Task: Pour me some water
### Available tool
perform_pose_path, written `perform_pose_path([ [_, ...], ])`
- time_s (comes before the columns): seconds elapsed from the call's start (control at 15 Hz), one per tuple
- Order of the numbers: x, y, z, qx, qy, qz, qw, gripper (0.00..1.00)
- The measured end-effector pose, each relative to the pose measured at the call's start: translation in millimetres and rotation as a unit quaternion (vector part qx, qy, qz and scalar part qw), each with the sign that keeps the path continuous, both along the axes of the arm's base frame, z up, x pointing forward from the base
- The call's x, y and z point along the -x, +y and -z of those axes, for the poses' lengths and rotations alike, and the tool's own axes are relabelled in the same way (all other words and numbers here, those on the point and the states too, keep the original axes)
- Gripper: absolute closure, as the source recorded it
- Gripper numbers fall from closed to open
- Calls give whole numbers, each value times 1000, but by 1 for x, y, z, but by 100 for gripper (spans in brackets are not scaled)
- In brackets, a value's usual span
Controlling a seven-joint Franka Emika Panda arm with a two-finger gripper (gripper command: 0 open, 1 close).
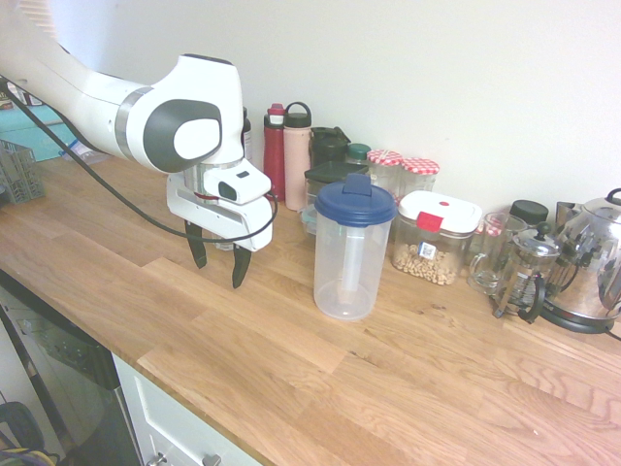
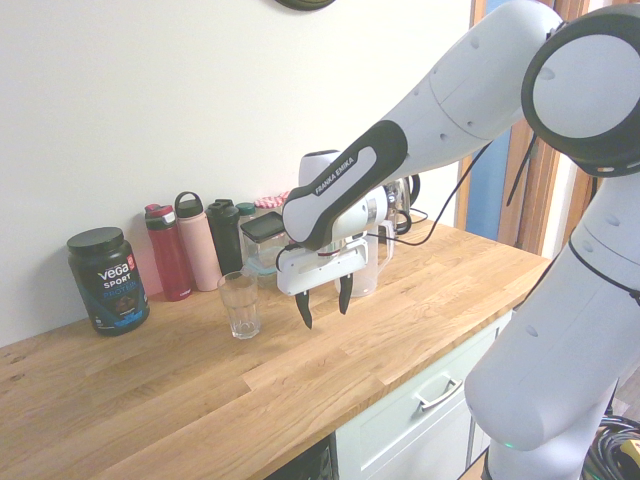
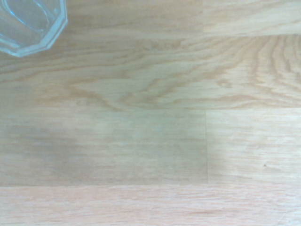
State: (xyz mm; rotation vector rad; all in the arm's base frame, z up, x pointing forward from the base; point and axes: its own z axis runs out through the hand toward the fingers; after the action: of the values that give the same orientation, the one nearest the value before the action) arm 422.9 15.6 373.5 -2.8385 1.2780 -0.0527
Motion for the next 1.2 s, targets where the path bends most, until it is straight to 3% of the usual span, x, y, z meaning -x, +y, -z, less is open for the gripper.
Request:
perform_pose_path([
  [0.2,-2,0,-4,-2,-4,0,1000,0],
  [0.33,-2,-6,-23,-5,-18,-32,999,0],
  [0.67,23,-44,-107,6,-114,-146,983,0],
  [0.8,42,-72,-133,-2,-139,-169,976,0],
  [1.2,88,-168,-174,-14,-187,-143,972,0],
])
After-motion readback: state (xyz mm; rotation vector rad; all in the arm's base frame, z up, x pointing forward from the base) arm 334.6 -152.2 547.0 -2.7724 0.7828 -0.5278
